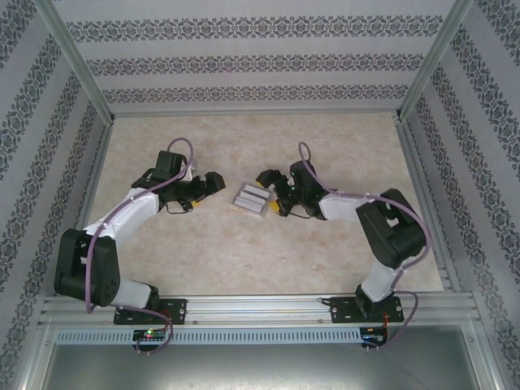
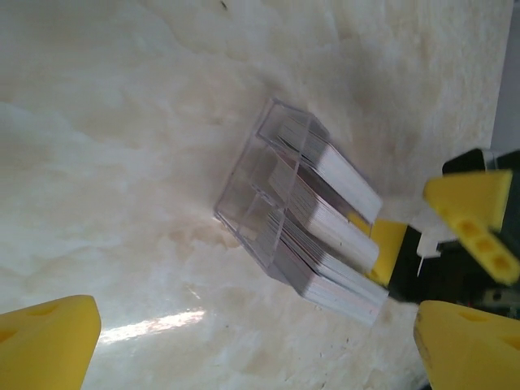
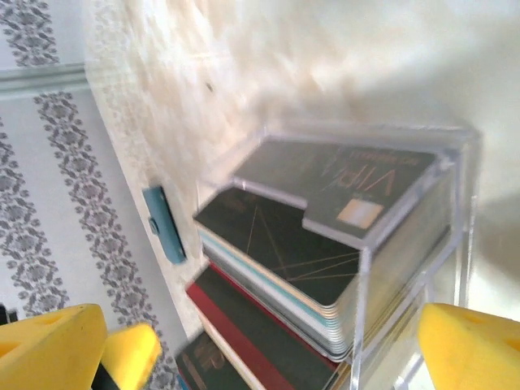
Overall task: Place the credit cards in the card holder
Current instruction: Move the storage box to the center of the table.
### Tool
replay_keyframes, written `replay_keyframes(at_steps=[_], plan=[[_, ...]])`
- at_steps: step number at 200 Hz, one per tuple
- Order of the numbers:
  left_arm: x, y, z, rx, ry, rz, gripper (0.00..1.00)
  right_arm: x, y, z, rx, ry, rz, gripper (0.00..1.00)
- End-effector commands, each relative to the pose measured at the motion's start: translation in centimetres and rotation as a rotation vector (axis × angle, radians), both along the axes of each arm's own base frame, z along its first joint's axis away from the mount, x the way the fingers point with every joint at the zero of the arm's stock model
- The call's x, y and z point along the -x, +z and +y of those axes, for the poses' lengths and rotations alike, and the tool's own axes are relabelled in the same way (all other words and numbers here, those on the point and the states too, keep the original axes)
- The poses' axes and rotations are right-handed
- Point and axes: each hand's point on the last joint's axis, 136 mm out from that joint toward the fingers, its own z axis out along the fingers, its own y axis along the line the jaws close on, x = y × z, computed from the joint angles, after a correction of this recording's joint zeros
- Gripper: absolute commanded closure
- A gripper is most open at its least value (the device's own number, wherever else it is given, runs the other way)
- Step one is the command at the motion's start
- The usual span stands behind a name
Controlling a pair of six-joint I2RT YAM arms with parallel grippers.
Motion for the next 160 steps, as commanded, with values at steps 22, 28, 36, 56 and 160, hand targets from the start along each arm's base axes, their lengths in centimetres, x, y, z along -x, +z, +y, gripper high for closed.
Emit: replay_keyframes(at_steps=[22, 28, 36, 56, 160], plan=[[-0.2, -0.7, 0.7, 0.022, 0.035, -0.002, 0.01, -6.3, 1.7, 4.1, -0.058, 0.093, -0.155, 0.03], [-0.3, -0.7, 0.7, 0.027, 0.039, -0.002, 0.01, -7.1, 1.8, 4.5, -0.053, 0.102, -0.171, 0.03], [-0.4, -0.7, 0.6, 0.032, 0.036, -0.004, 0.01, -8.0, 2.1, 5.0, -0.038, 0.116, -0.191, 0.03], [-0.7, -0.1, 0.2, 0.054, 0.023, -0.025, 0.0, -9.8, 2.6, 5.3, -0.014, 0.138, -0.231, 0.02], [-0.8, -2.4, -4.5, 0.122, 0.0, -0.041, 0.18, -3.3, 4.6, -4.2, 0.143, 0.146, -0.279, 0.03]])
